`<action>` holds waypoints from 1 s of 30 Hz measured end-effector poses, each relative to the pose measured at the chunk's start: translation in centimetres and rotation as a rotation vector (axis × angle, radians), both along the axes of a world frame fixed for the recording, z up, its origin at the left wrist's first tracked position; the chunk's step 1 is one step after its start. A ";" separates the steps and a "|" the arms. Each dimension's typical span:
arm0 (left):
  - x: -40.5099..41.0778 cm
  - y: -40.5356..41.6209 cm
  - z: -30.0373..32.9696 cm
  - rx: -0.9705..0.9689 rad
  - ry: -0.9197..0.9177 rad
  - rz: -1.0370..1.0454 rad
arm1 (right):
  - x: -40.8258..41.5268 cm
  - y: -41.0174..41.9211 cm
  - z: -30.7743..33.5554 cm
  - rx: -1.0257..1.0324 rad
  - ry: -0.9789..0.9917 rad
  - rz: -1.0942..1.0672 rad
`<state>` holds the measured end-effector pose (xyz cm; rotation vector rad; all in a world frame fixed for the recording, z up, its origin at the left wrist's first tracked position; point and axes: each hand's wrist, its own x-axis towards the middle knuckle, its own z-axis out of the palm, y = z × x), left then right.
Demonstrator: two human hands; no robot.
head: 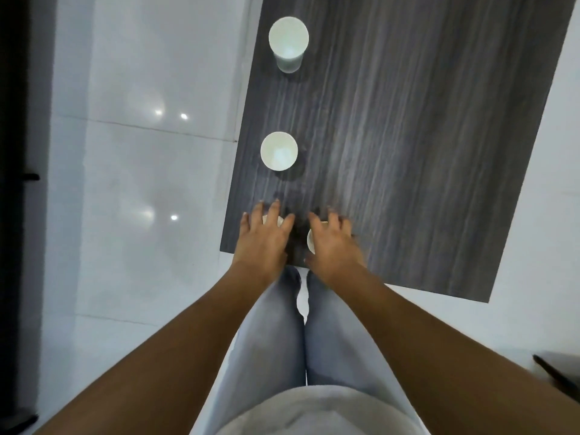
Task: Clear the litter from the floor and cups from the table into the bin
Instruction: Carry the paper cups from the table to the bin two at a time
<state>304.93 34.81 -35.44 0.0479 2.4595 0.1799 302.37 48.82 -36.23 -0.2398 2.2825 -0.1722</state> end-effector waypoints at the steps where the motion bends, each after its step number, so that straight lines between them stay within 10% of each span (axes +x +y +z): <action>1: 0.0 -0.2 -0.6 -0.002 -0.006 -0.008 | 0.2 -0.2 -0.5 0.006 -0.001 -0.003; 11: 0.1 -1.5 0.3 0.052 0.020 -0.113 | 1.1 -0.3 1.2 -0.030 0.025 -0.159; 30: -7.3 16.1 22.3 0.169 0.097 -0.603 | 5.7 15.0 22.9 -0.033 0.208 -0.810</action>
